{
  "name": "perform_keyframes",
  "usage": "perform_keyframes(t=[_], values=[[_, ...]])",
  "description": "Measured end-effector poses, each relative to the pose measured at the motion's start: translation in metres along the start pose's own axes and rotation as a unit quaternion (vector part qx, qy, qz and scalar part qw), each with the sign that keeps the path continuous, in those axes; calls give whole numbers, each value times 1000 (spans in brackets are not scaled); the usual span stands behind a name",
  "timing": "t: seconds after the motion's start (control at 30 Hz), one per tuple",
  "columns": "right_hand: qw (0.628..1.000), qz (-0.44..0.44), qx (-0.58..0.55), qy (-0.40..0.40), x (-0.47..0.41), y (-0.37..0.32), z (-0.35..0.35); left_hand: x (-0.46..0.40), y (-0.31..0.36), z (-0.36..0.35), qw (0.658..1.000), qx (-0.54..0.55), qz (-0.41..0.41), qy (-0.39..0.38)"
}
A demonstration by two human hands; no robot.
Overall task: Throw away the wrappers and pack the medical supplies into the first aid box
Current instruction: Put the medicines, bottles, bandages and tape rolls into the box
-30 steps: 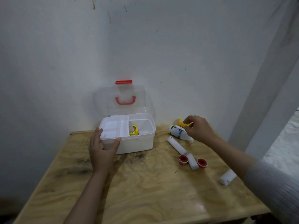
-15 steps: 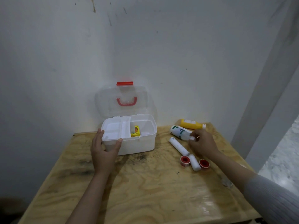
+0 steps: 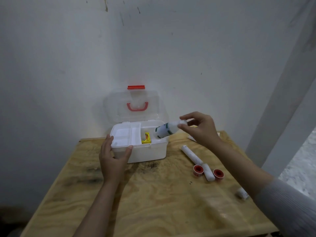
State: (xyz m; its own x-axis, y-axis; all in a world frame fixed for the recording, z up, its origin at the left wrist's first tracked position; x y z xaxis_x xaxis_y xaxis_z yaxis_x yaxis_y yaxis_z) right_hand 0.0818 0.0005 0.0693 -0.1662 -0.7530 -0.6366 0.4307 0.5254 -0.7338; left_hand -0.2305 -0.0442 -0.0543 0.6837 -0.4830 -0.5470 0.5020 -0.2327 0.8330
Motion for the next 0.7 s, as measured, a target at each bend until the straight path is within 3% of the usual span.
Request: perform_keyframes(t=[0.37, 0.6, 0.7], values=[[980, -2, 85, -182, 19, -7, -119, 1, 0, 1, 1000, -3, 6, -11], [971, 24, 67, -229, 31, -12, -123, 0, -1, 1, 1000, 1, -1, -6], [984, 12, 45, -174, 23, -4, -90, 1, -1, 2, 1000, 8, 6, -4]])
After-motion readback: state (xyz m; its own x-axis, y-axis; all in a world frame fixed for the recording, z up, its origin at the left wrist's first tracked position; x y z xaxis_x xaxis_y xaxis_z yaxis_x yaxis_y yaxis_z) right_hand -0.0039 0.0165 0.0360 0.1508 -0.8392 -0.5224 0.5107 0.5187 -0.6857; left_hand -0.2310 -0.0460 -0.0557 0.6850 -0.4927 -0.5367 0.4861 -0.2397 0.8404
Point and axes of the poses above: each hand's wrist, its own x-axis away from the middle knuckle, its own z-axis out of the back of the hand, y = z × x, the point moved 8 cm from there along -x, towards the middle knuckle, and after that the axes turned 15 degrees about y, right-handed, at the moved point
